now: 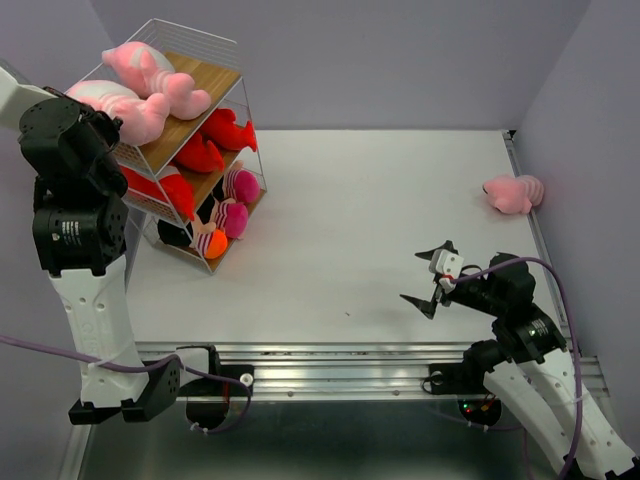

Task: Place and organize the stuffed toys onto the shelf
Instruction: Grab a stuffed toy with the right arm

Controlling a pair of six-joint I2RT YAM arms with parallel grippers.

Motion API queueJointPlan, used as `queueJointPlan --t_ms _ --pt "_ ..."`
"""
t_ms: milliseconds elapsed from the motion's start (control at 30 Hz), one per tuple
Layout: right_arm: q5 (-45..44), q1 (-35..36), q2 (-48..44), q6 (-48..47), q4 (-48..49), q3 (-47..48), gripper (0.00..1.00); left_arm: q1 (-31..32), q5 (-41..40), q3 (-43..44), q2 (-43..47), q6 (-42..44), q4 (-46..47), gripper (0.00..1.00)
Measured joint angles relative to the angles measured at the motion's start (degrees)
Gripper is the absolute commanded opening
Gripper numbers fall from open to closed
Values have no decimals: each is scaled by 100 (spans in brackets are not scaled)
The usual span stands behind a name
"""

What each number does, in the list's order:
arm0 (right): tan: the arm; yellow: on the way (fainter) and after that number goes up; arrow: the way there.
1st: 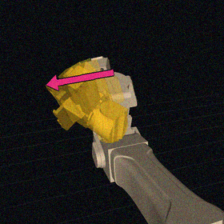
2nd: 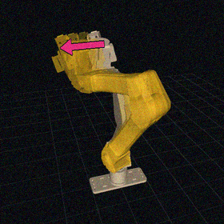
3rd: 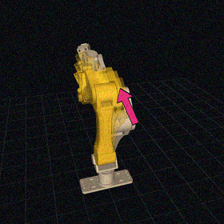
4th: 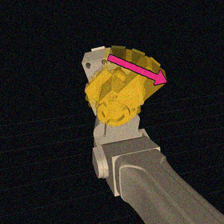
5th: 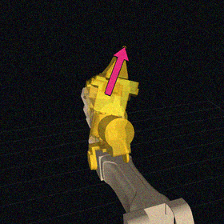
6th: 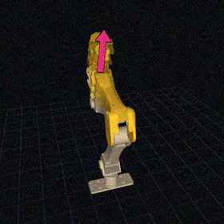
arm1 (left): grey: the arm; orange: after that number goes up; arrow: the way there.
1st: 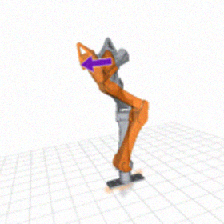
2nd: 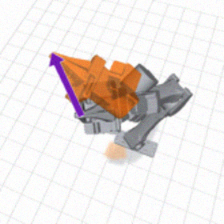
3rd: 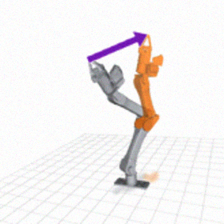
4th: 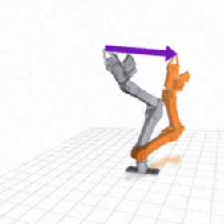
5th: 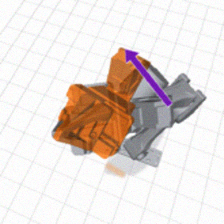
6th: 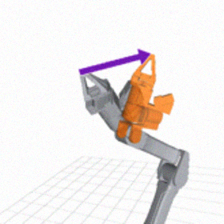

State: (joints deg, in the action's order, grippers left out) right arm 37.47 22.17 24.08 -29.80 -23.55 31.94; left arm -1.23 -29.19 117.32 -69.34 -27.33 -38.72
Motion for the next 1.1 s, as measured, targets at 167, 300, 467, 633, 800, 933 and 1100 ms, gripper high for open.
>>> queueJointPlan --t_ms 167,300,467,633,800,933,1100 --pt "0 0 7 0 2 0 100 0 -4 -173 -26 42 35 0" --pt "0 0 7 0 0 0 100 0 -4 -275 -31 83 37 0" --pt "0 0 7 0 0 0 100 -2 13 -299 -101 142 44 0" --pt "0 0 7 0 0 0 100 -2 90 -367 -133 203 116 0" --pt "0 0 7 0 0 0 100 -2 223 -407 -164 289 205 3" --pt "0 0 9 -4 0 -2 100 -2 313 -407 -212 332 293 5" --pt "-2 0 37 -20 0 -2 100 -2 374 -407 -249 380 315 24"
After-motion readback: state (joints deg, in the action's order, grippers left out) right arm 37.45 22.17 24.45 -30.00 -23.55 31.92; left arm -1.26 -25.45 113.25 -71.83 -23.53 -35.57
